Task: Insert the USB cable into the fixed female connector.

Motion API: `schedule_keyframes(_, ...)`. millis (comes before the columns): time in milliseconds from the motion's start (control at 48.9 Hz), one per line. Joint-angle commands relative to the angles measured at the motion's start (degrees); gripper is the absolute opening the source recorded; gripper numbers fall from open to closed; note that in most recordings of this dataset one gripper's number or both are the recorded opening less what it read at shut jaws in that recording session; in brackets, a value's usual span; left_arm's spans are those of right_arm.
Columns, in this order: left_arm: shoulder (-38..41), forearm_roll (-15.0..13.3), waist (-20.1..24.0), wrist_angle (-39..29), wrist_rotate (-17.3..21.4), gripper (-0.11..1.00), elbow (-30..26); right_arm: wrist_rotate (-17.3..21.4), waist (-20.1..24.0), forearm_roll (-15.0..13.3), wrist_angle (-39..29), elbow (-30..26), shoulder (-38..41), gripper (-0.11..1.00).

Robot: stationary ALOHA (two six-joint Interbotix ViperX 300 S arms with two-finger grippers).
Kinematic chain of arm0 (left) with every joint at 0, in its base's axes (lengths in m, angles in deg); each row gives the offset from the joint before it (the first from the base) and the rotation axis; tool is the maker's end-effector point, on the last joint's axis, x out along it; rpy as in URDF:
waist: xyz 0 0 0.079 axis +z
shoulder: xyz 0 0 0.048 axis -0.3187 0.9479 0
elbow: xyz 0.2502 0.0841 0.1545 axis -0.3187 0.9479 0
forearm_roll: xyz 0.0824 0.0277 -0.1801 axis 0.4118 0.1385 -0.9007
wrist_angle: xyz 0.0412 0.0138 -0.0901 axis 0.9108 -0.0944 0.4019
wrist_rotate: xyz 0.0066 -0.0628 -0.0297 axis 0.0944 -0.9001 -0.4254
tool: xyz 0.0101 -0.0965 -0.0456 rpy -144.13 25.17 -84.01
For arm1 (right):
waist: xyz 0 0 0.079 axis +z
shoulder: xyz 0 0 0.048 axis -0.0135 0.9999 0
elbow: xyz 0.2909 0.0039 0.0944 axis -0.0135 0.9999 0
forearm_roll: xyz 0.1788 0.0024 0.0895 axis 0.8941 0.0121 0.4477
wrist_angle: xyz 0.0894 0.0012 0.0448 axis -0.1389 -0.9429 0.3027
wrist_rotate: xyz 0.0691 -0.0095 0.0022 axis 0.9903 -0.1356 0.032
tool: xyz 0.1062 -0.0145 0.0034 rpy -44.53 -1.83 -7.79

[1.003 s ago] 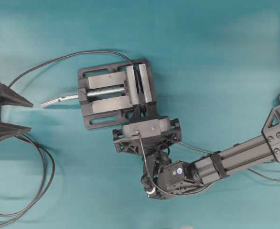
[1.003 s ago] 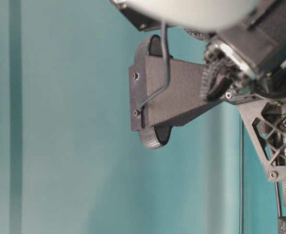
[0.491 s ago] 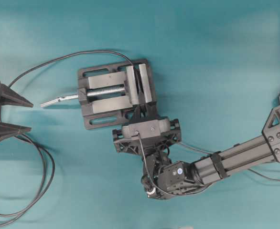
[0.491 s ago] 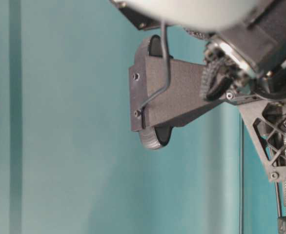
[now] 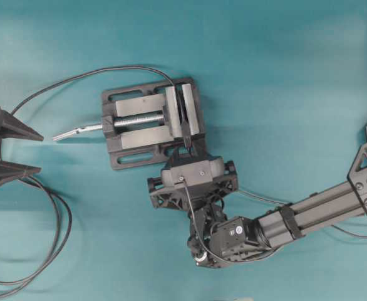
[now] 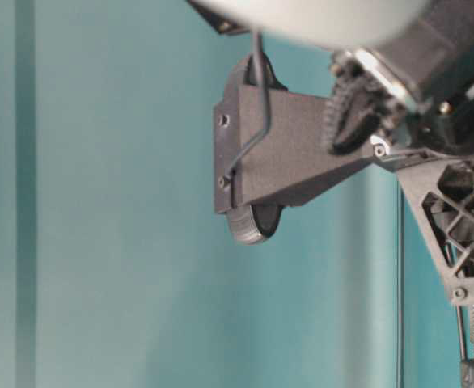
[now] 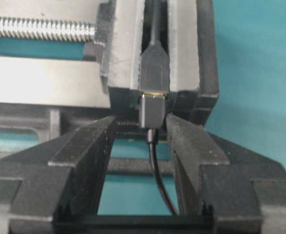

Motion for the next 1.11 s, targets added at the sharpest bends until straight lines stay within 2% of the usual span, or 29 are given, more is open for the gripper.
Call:
schedule_keyframes(0, 0.26, 0.18, -0.09, 0.26, -0.62, 1.00, -0.70, -0.26, 0.88, 0.44, 0.09, -0.88, -3.34, 0.47)
schedule_keyframes(205, 0.35, 0.18, -0.09, 0.26, -0.62, 1.00, -0.70, -0.88, 1.76, 0.53, -2.99, -0.44, -4.39, 0.47)
schedule_keyframes(409, 0.35, 0.18, -0.09, 0.26, -0.53, 1.00, -0.70, -5.36, 2.02, 0.53, -10.37, 2.29, -6.33, 0.48)
schedule_keyframes(553, 0.35, 0.18, -0.09, 0.26, -0.53, 1.00, -0.70, -6.68, 2.64, 0.70, -11.78, 4.75, -8.17, 0.48)
schedule_keyframes(635, 0.35, 0.18, -0.09, 0.26, -0.53, 1.00, -0.70, -6.86, 3.16, 1.58, -11.51, 5.98, -9.40, 0.48)
schedule_keyframes(839, 0.35, 0.18, -0.09, 0.26, -0.53, 1.00, -0.70, -7.56, 5.27, 5.80, -10.20, 8.79, -11.34, 0.48)
schedule_keyframes(1085, 0.35, 0.18, -0.09, 0.26, -0.53, 1.00, -0.70, -9.40, 6.94, 6.42, -11.87, 12.48, -13.97, 0.48)
